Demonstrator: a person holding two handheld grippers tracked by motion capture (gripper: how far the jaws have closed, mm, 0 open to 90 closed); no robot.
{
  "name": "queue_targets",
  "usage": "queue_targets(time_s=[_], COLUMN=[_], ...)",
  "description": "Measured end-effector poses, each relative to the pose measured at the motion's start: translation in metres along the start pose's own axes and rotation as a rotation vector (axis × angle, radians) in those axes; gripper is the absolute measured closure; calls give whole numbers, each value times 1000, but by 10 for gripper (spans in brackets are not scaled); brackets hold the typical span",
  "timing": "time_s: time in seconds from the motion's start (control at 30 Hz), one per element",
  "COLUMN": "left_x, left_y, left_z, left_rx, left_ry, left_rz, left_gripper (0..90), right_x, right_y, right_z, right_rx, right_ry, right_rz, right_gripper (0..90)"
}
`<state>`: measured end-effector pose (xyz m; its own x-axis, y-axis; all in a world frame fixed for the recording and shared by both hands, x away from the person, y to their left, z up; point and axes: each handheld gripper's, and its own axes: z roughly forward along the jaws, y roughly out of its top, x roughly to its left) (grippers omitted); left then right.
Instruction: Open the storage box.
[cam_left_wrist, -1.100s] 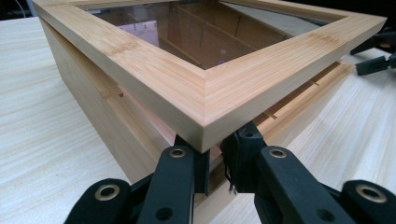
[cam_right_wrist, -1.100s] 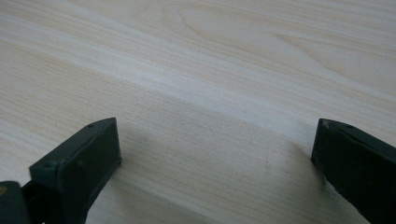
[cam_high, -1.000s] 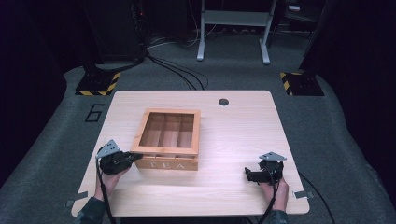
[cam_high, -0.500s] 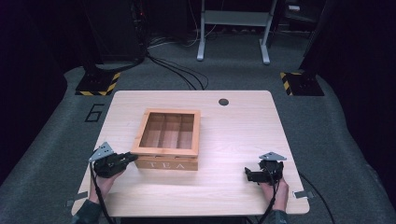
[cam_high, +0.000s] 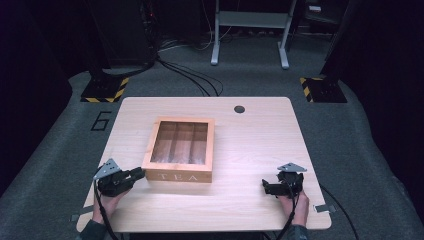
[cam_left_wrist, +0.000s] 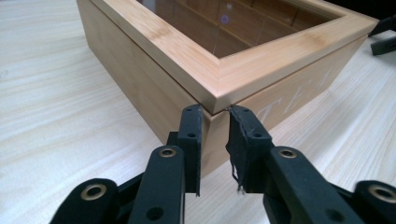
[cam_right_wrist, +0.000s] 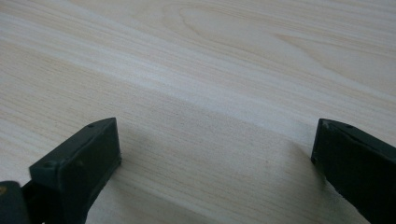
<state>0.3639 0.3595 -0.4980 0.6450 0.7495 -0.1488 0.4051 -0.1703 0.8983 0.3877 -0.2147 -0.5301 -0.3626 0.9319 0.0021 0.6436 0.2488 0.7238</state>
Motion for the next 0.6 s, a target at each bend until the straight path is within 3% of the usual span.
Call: queue_targets(time_s=[0.1, 0.3, 0.37, 0.47, 0.6], left_x=[2, 5, 8, 10, 14], left_y=[0, -7, -16, -22, -33], left_z=[-3, -13, -15, -15, -14], left_rx=[-8, 30, 77, 98, 181], left_ry=[10, 36, 61, 75, 127], left_rz=[-8, -5, -3, -18, -46], left_gripper=[738, 691, 659, 610, 443], right_x=[0, 0, 0, 0, 0], right_y=[0, 0, 0, 0, 0], right_z=[0, 0, 0, 0, 0], right_rx=[0, 0, 5, 5, 5], right_ry=[0, 0, -1, -1, -1], right_rz=[-1, 0, 0, 0, 0], right_gripper=[7, 7, 7, 7, 7])
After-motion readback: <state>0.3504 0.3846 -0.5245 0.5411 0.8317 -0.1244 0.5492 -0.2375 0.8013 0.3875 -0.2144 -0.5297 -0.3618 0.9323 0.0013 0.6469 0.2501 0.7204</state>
